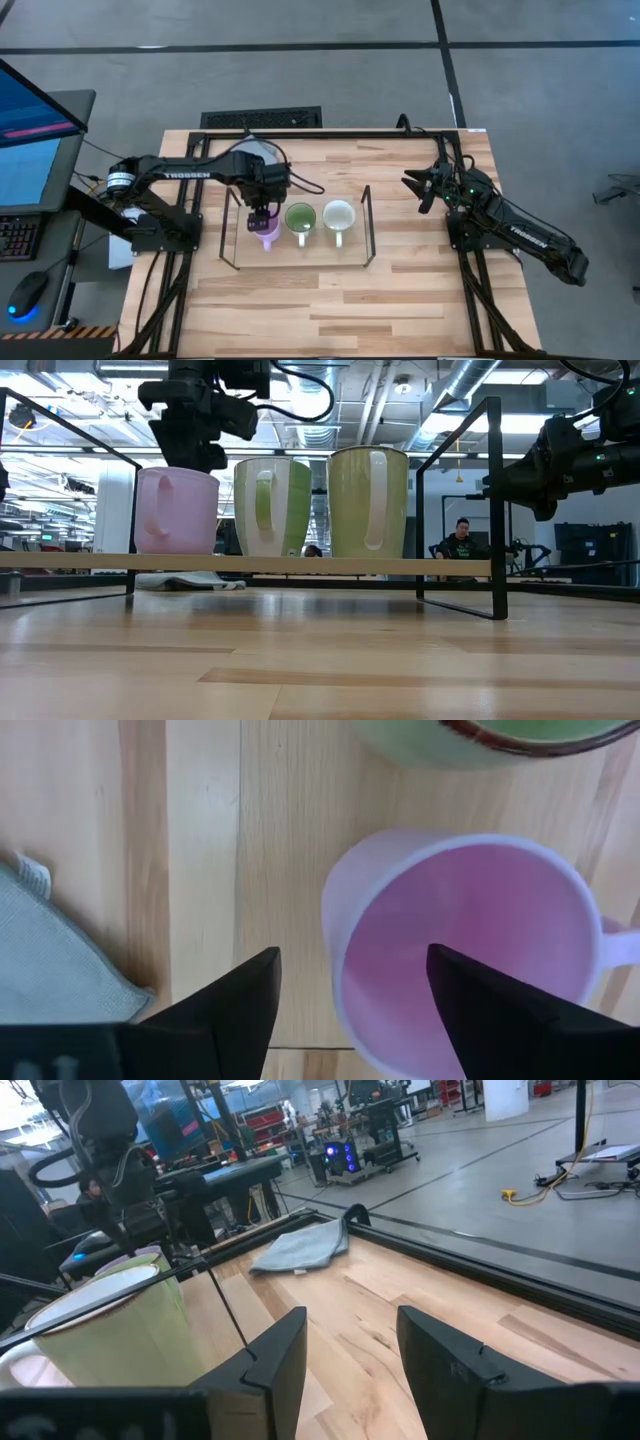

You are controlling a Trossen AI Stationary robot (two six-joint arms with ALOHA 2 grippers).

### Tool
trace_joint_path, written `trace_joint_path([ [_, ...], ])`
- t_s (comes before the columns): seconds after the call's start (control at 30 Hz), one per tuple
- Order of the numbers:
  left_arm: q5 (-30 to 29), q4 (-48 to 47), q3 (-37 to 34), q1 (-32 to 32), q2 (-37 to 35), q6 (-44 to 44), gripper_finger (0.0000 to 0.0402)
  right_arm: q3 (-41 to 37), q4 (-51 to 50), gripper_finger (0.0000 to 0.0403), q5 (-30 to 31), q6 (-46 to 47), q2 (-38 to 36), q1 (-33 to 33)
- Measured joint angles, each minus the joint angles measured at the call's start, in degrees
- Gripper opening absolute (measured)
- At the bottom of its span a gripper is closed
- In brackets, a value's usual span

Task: Stack small to large cups/mugs on shelf
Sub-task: Return to Home Position

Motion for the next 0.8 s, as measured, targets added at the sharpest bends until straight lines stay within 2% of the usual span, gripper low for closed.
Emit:
trace_joint_path([
  [0.27, -0.50, -7.01, 4.61, 0.04, 0.00, -0.05, 0.0242, 0.01, 0.01, 0.0178, 0.02, 0.00, -0.01, -0.02],
  [0.47, -2.33, -12.67, 10.86, 0.02, -1.56, -1.03, 0.0242, -0.01, 0.01, 0.0178, 0.00, 0.00, -0.02, -0.02],
  [0.63, -8.67, -12.25, 17.59, 0.20, -9.42, -0.96, 0.0242, 0.00, -0.01, 0.0178, 0.02, 0.00, -0.01, -0.01],
  [0.8, -11.56, -1.82, 19.03, 0.20, -23.14, 2.26, 0.0242, 0.00, 0.00, 0.0178, 0.02, -1.24, -0.01, -0.06],
])
